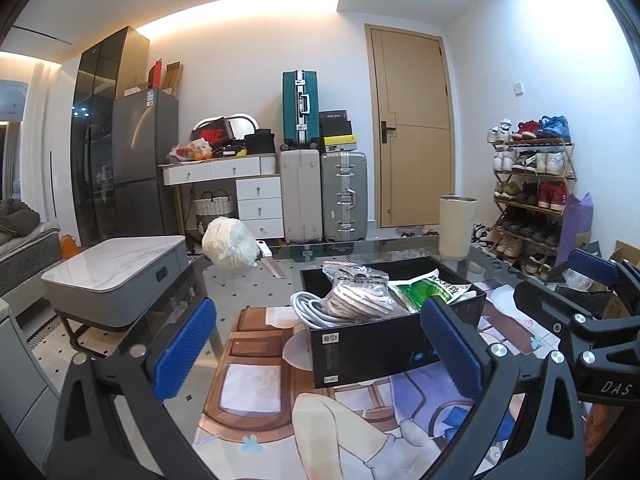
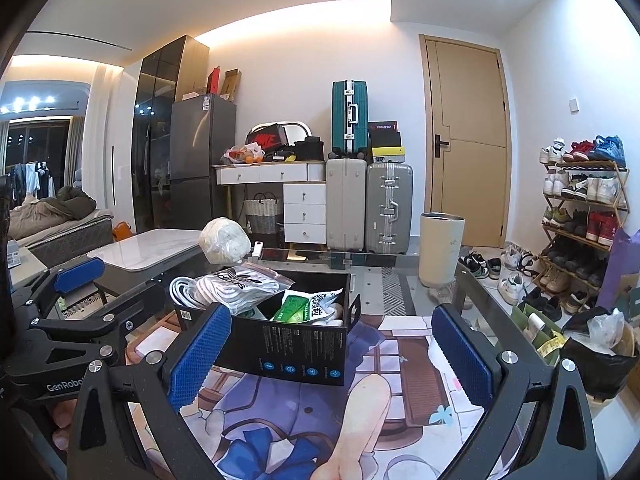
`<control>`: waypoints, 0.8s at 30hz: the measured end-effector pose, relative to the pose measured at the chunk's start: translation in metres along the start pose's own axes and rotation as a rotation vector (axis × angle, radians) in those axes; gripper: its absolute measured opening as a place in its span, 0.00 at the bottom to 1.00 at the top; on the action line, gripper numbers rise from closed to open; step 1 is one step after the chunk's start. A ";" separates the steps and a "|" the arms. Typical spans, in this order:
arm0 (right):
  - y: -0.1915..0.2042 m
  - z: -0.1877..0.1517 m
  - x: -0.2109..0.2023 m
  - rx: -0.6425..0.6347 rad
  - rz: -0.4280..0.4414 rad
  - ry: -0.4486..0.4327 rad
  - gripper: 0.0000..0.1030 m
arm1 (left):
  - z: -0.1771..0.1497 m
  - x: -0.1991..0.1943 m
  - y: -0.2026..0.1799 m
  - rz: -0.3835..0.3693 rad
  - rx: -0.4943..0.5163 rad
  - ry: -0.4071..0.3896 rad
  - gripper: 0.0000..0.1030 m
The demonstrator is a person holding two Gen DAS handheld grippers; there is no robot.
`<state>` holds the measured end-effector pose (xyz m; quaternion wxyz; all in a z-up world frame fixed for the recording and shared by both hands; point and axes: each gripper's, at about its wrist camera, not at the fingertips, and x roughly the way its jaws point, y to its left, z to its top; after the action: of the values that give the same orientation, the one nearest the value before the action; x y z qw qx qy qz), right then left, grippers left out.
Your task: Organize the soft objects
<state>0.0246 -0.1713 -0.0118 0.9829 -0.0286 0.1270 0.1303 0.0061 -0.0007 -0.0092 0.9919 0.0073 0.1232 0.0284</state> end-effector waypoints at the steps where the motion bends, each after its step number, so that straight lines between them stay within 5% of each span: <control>1: 0.000 0.000 0.000 -0.001 0.002 0.004 0.99 | 0.000 0.000 0.000 -0.001 0.002 0.001 1.00; 24: 0.002 0.001 0.002 -0.008 0.019 0.013 0.99 | 0.000 0.001 -0.001 -0.009 0.010 0.009 1.00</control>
<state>0.0264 -0.1688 -0.0117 0.9807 -0.0321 0.1331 0.1399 0.0070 -0.0017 -0.0097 0.9914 0.0118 0.1278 0.0234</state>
